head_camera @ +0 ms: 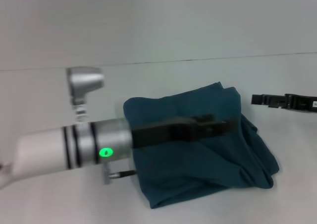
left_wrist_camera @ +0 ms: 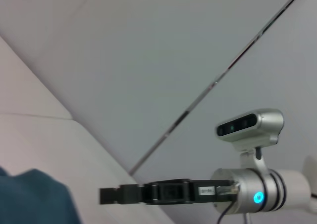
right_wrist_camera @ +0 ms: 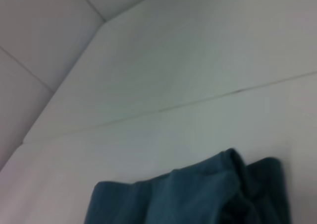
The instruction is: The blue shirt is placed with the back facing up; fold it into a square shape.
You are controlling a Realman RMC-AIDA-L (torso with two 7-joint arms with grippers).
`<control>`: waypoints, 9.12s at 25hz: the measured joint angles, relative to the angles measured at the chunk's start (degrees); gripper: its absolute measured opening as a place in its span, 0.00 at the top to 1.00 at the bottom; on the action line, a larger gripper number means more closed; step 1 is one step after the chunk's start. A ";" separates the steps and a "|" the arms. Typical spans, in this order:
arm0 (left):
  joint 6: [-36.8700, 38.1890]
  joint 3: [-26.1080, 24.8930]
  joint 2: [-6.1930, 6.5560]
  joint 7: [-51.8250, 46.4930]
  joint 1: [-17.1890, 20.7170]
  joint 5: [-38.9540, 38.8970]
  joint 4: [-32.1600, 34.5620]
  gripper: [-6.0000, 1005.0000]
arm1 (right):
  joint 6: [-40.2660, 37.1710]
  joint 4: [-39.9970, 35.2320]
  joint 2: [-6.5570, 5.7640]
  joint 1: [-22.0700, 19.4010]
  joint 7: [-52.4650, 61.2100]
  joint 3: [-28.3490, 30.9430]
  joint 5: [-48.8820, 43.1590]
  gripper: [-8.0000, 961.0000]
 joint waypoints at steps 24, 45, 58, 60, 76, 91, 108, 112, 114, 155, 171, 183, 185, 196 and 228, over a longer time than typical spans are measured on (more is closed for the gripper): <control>24.72 -30.25 1.77 12.26 13.23 32.81 11.91 0.06 | 10.59 8.11 2.56 6.07 1.58 -2.94 0.07 0.11; 26.10 -30.55 1.45 12.92 13.30 34.52 11.72 0.06 | 11.68 5.03 3.11 6.71 -2.27 -2.12 4.57 0.86; 25.90 -31.36 1.17 11.93 13.34 34.44 11.50 0.06 | 11.97 2.12 1.48 7.75 -1.55 -2.71 5.55 0.95; 25.72 -31.43 1.13 11.57 13.38 34.45 11.49 0.06 | 13.19 2.27 1.43 7.84 -1.54 -3.04 5.44 0.94; 24.87 -31.44 0.98 10.55 13.31 34.60 10.16 0.06 | 27.00 5.72 2.34 7.66 -2.01 -7.56 5.28 0.88; 22.29 -30.92 0.90 10.64 12.90 34.62 9.22 0.06 | 7.81 3.15 -1.01 0.41 0.16 -7.09 5.38 0.39; 22.15 -30.82 0.90 11.05 12.86 34.61 9.22 0.06 | 3.07 3.23 -0.67 -3.90 2.37 -7.54 3.03 0.27; 22.11 -30.82 0.90 11.05 12.86 34.90 9.22 0.06 | 3.11 4.12 -0.16 -3.29 2.29 -7.70 3.01 0.28; 22.09 -30.82 0.86 11.05 12.86 35.13 9.22 0.06 | 3.29 4.75 -0.08 -2.96 2.24 -7.87 2.95 0.28; 20.75 -31.26 0.63 10.55 12.77 35.23 9.22 0.06 | -6.05 -1.16 -1.36 -5.77 0.18 1.53 3.14 0.99; 19.93 -31.25 0.72 9.74 12.68 35.23 9.22 0.06 | 2.18 -0.60 0.25 -6.69 0.56 1.75 0.92 0.91; 10.08 -31.34 0.65 3.37 9.83 34.75 8.00 0.06 | 0.03 -2.39 0.20 -5.51 -3.92 6.18 7.86 0.55; 5.18 -31.36 0.67 0.14 8.55 34.79 7.71 0.06 | -1.69 -2.42 -0.49 -4.69 -4.36 6.07 7.98 0.45; -11.02 -30.95 0.71 -6.50 3.07 35.07 4.76 0.07 | -6.21 -2.52 -1.39 -3.40 -5.52 6.41 8.26 0.20; -24.76 -18.30 -1.31 -7.43 -6.50 34.57 -4.13 0.08 | -5.66 -2.61 -1.68 -2.23 -4.49 6.10 8.07 0.04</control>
